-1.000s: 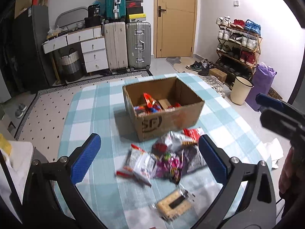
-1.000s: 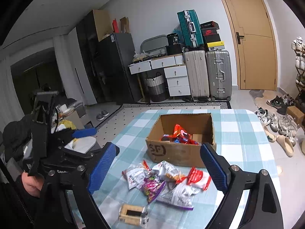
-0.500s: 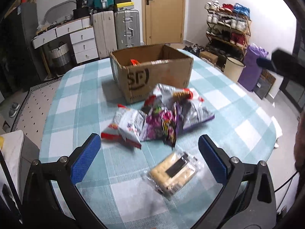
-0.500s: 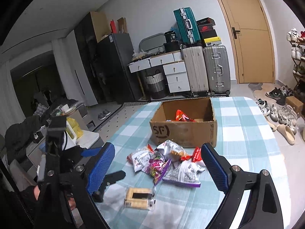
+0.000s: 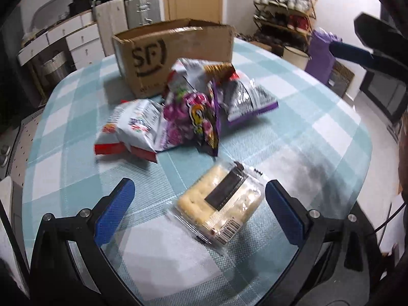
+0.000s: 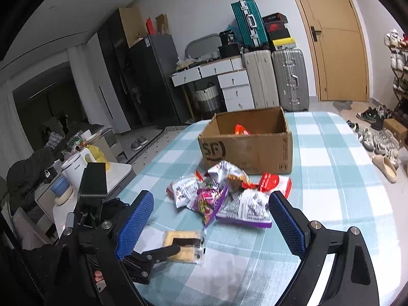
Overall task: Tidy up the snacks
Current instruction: 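Grasp the clear cracker pack with the left gripper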
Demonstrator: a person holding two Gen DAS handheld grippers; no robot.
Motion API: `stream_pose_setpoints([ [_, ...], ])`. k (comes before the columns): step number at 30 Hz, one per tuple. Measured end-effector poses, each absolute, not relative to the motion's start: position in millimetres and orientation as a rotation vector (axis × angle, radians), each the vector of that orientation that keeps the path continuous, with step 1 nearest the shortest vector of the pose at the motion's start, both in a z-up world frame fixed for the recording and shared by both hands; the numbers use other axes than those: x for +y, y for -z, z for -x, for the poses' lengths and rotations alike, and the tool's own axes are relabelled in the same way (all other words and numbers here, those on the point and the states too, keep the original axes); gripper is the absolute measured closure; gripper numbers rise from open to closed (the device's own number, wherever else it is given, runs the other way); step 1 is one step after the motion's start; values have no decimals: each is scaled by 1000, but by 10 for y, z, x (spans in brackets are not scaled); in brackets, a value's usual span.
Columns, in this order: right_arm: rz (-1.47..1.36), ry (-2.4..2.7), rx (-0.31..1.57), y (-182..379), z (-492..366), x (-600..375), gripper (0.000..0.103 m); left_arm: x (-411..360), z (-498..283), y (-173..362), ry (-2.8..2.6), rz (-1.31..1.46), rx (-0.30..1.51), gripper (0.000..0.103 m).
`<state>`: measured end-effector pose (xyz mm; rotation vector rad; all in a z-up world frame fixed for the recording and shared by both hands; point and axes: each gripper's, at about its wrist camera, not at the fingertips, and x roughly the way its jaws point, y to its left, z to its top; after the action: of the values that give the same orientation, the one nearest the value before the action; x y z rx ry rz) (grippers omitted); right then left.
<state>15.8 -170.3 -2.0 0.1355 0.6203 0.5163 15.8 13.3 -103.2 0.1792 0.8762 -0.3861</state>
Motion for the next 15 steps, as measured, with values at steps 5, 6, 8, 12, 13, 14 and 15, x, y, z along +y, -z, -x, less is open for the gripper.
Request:
stream_pose_setpoints([
  [5,-158,-508,646,165,-195,-1760,10,55,-247,1195,415,-219,904,1],
  [6,-163,-507,650,192,-205,-1775,10,49,-258,1213,423,-221,906,1],
  [8,-169,-504,655,229,-213,-1799,10,16,-289,1258,442,-234,911,1],
  [12,-185,-497,666,317,-240,-1844,10,-78,-362,1334,482,-290,919,3],
  [13,-188,-497,667,323,-239,-1856,10,-84,-384,1348,498,-301,926,5],
  [14,-192,-496,668,339,-246,-1868,10,-97,-412,1369,519,-309,935,7],
  [15,-195,-495,668,344,-234,-1880,10,-107,-423,1372,537,-307,935,9],
])
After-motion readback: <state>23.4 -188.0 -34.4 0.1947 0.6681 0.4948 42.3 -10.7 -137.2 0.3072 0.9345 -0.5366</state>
